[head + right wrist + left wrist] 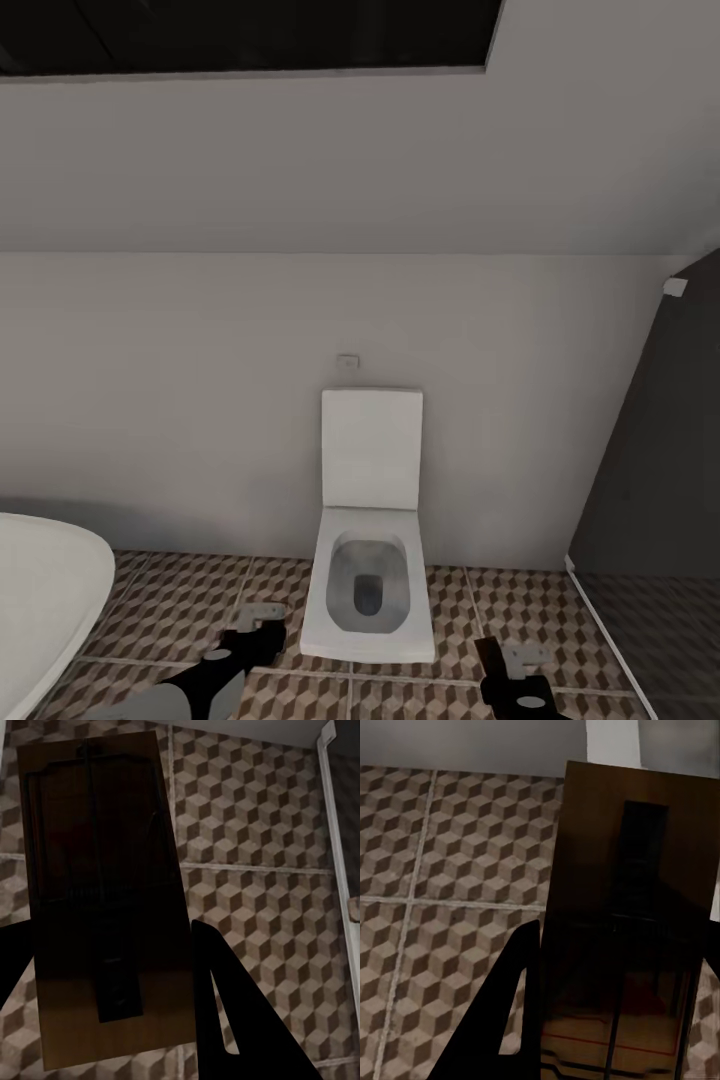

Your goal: Take the four mousetraps from the cabinet in the bathroom and place them on the bathroom floor. Make sure all four end up on the same floor surface, and ensure that at least two of them are either under or directly next to the same bathroom sink.

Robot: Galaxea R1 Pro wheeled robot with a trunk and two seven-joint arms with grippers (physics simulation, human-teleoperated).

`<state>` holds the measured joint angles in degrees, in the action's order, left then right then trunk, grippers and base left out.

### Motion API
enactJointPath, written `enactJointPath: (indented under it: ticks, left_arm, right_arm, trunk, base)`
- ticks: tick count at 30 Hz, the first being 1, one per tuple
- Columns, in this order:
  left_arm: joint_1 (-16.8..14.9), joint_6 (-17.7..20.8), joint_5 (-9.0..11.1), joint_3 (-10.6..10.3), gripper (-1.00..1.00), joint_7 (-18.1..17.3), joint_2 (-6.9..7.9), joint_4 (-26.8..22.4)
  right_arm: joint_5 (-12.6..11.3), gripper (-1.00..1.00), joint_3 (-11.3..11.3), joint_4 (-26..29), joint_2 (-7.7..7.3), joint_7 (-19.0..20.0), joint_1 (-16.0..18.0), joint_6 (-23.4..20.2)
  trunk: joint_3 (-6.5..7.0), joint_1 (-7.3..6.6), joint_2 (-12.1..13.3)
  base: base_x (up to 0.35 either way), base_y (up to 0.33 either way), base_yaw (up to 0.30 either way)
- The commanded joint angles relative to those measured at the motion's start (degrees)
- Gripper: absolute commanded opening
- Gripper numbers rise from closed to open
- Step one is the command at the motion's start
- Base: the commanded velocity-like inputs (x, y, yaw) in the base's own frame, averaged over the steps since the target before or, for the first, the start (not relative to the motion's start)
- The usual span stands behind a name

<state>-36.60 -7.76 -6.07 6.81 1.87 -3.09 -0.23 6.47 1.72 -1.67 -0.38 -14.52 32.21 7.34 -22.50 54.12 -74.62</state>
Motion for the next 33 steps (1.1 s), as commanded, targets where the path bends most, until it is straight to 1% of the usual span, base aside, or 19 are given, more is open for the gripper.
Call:
enactJointPath:
  ticks: [1, 5, 7, 10, 12, 13, 15, 17, 21, 25, 33]
  left_arm:
    - [-0.1, -0.1, -0.8, 0.5, -1.00, 0.5, -0.14, 0.1]
    - [-0.1, 0.3, -0.8, 0.5, -1.00, 0.5, -0.65, 0.1]
    - [-0.1, 0.4, -0.8, 0.5, -1.00, 1.2, -0.75, 0.1]
    - [-0.1, 0.4, -0.8, 0.5, -1.00, 3.5, -0.84, 0.1]
    - [-0.1, 0.4, -0.9, 0.5, -1.00, 4.1, -0.91, 0.1]
    - [-0.1, 0.4, -0.9, 0.5, -1.00, 4.2, -0.97, 0.1]
    - [-0.1, 0.5, -1.0, 0.5, -1.00, 4.2, -1.58, 0.1]
    - [-0.1, 0.5, -1.0, 0.5, -1.00, 4.3, -2.66, 0.1]
    - [-0.1, 0.6, -1.0, 0.5, -1.00, 4.2, -3.24, 0.1]
    - [0.0, 0.6, -0.8, 0.5, -1.00, 4.3, -3.26, 0.1]
    - [1.3, 0.4, -0.7, 0.5, -1.00, 4.9, -2.55, 0.1]
  right_arm:
    - [0.4, -1.00, 0.2, -0.2, 0.00, -0.2, 0.1, 0.3]
    - [0.3, -1.00, 0.2, -0.2, -0.20, -0.1, 0.1, 0.2]
    - [0.5, -1.00, 0.1, -0.2, -0.21, -0.1, 0.1, 0.2]
    - [0.6, -1.00, 0.1, -0.2, -0.01, -0.1, 0.1, 0.2]
    - [0.6, -1.00, 0.1, -0.2, 0.04, -0.2, 0.1, 0.2]
    - [0.6, -1.00, 0.1, -0.2, 0.02, -0.2, 0.1, 0.2]
    - [0.6, -1.00, 0.1, -0.2, -0.03, -0.2, 0.1, 0.2]
    - [0.6, -1.00, 0.1, -0.2, 0.01, -0.3, 0.1, 0.2]
    - [0.5, -1.00, 0.1, -0.2, 0.00, -0.3, 0.1, 0.2]
    - [-0.1, -1.00, 0.2, -0.2, -0.22, -0.3, 0.0, 0.3]
    - [-0.3, -1.00, 0.2, -0.2, -0.40, -0.3, 0.1, 0.3]
  trunk:
    - [-0.06, 0.00, 0.0]
    - [-0.06, 0.00, 0.0]
    - [-0.06, 0.00, 0.0]
    - [-0.06, 0.00, 0.0]
    - [-0.06, 0.00, 0.0]
    - [-0.24, 0.22, -0.4]
    - [-0.60, 0.66, -1.2]
    - [-0.96, 1.10, -2.0]
    - [-1.68, 1.98, -3.6]
    - [-2.40, 2.85, -5.3]
    - [-3.83, 4.61, -8.5]
  base:
    - [0.000, 0.000, 0.000]
    - [0.000, 0.000, 0.000]
    - [0.000, 0.000, 0.000]
    - [0.000, 0.000, 0.000]
    - [0.000, 0.000, 0.000]
    - [0.000, 0.000, 0.000]
    - [0.000, 0.000, 0.000]
    - [0.000, 0.000, 0.000]
    - [0.000, 0.000, 0.000]
    - [0.000, 0.000, 0.000]
    - [0.000, 0.000, 0.000]
